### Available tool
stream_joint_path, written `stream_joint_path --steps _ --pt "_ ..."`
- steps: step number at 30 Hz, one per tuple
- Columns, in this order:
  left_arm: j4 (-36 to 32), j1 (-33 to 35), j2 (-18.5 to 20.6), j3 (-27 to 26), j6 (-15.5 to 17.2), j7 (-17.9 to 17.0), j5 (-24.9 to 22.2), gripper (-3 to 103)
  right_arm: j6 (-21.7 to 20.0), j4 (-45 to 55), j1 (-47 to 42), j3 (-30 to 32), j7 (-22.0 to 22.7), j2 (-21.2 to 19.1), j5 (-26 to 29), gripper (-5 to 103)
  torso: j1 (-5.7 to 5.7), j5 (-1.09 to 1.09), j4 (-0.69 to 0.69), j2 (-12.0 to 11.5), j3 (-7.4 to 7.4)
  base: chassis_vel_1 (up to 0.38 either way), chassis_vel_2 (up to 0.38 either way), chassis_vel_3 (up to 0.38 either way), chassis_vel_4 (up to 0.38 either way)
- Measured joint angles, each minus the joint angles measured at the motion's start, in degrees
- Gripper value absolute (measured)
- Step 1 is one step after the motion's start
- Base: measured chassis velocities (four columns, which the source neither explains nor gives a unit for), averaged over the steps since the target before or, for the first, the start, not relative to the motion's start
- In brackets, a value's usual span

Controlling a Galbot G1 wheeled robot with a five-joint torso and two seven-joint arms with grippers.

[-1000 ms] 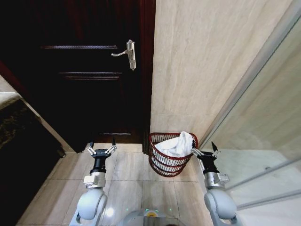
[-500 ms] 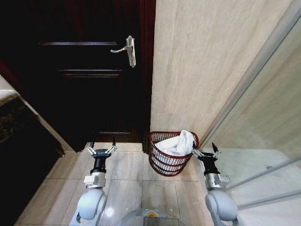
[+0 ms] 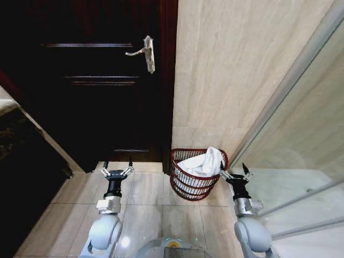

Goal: Discard the used towel into the hamper.

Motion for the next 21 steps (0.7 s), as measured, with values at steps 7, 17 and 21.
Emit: stream_joint_path --steps 7,17,21 --pt "0.61 0.13 -0.15 0.38 -0.31 -0.06 0.07 100 0.35 -0.61 0.19 0.29 -0.05 -0.03 -0.04 100 -0.38 0.00 0.00 -1.29 -0.89 0.000 0.000 0.000 0.000" --pt "0.30 0.00 -0.38 0.24 -0.24 -0.11 0.11 100 0.60 -1.16 0.69 0.67 -0.15 -0.22 0.41 100 -0.85 0.00 0.00 -2.80 -1.96 0.000 0.000 0.000 0.000" --pt "0.37 -0.19 -0.74 0.59 -0.19 -0.11 0.45 100 0.60 -1.20 0.74 0.68 -0.18 -0.38 0.48 100 -1.02 0.00 0.00 -3.46 -2.44 0.000 0.000 0.000 0.000"
